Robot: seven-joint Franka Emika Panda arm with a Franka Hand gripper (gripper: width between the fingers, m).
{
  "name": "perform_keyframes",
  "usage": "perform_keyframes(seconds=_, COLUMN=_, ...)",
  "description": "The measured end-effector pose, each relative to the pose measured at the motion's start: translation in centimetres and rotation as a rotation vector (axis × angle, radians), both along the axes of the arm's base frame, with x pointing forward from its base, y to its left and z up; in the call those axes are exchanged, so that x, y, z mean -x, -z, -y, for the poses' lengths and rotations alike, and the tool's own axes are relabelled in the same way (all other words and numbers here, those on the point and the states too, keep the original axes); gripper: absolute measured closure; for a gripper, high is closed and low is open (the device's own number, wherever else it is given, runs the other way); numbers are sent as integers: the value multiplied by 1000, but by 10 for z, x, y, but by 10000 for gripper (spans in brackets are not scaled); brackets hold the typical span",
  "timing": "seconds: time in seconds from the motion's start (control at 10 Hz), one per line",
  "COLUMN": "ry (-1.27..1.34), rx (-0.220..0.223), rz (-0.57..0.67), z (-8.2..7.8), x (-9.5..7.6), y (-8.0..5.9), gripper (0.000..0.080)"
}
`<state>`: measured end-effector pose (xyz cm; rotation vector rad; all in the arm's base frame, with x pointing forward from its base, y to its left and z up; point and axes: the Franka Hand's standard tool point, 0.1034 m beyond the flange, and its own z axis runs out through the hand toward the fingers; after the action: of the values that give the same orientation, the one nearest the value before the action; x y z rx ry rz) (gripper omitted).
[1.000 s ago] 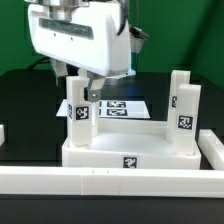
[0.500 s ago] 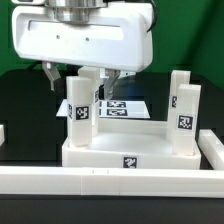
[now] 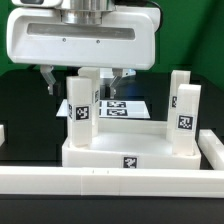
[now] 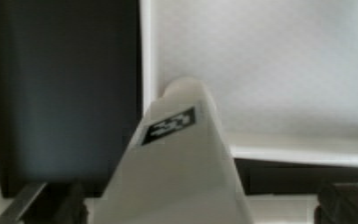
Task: Assemble desk
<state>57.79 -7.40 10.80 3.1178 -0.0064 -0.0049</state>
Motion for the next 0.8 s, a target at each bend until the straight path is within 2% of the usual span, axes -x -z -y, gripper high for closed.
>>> perform_keyframes(seconds=0.4, ry=-304, rx=25, rz=2, z=6, x=4, y=3, gripper=150)
perform_keyframes(seconds=0.5, ry=-377, rx=32, rz=2, z=8, x=3, y=2, gripper=276)
perform_keyframes(seconds=0.6, ry=-357, rx=32, rz=3, z=7, x=3, y=3, gripper=276)
perform_keyframes(seconds=0.7, ry=-356, rx=32, rz=2, z=8, x=4, y=3, gripper=416)
perform_keyframes(seconds=0.8, ry=-349, rx=31, rz=2, z=8, x=4, y=3, gripper=508)
